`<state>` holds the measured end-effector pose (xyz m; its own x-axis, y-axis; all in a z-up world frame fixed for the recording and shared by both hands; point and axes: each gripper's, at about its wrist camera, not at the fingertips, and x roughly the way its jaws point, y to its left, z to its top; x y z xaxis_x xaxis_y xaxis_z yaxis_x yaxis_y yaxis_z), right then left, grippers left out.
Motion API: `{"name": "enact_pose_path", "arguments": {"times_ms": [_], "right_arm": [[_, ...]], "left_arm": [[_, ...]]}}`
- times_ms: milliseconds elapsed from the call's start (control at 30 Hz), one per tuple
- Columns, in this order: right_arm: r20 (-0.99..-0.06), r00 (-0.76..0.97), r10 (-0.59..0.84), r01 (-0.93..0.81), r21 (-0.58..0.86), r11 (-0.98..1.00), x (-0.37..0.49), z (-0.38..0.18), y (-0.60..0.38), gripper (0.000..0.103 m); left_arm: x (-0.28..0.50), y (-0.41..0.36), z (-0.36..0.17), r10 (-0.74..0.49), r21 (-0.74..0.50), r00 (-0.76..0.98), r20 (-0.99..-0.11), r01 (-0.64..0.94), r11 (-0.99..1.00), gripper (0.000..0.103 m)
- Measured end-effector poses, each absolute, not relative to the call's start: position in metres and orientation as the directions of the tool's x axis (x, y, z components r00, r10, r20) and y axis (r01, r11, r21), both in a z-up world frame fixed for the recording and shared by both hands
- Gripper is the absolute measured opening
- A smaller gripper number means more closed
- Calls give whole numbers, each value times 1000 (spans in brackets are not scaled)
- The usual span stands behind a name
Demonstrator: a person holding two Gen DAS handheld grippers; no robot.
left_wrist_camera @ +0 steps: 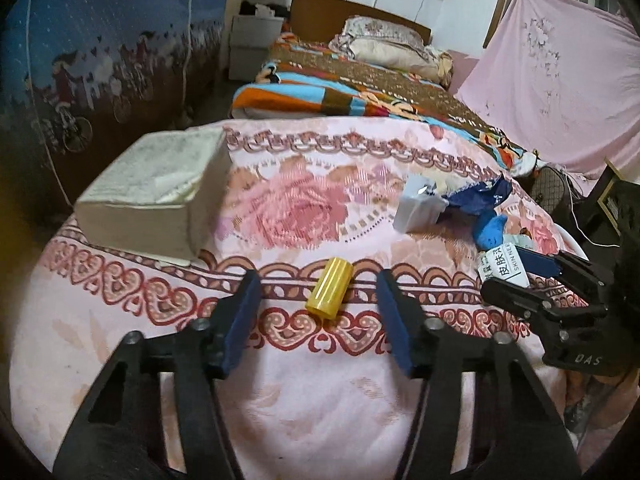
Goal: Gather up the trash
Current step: 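Grasp the yellow cylinder with the left tool while the right tool grasps the green-white box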
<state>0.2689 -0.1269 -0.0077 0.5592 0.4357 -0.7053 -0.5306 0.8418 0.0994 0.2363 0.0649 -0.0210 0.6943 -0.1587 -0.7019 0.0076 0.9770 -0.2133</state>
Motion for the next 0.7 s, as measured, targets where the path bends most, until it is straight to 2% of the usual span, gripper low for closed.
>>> {"name": "enact_pose_path", "arguments": {"times_ms": [100,233,300,367,500,700], "right_arm": [[-711,549,439,-534,106,839,270,-9,-127,48],[-714,535,452,-545,117,830,270,-9,-127,36],[-715,526,460,-551,126,825,270,-9,-127,32],[-714,520,469,-553,137,822,269,-9,-128,29],[-706,512,488,-559,158,814,269,-7,-130,12],[-668,544,509,-579,140,803,258,1,-131,8]], "left_arm": [[237,65,-21,-151,-209,691,-707,1,978,27],[237,63,-19,-157,-206,692,-704,12,978,5],[237,61,-19,-156,-199,692,-705,18,980,1],[237,59,-18,-156,-190,695,-702,29,981,0],[232,53,-12,-151,-167,713,-684,49,985,0],[218,41,2,-145,-118,769,-623,91,989,0]]}}
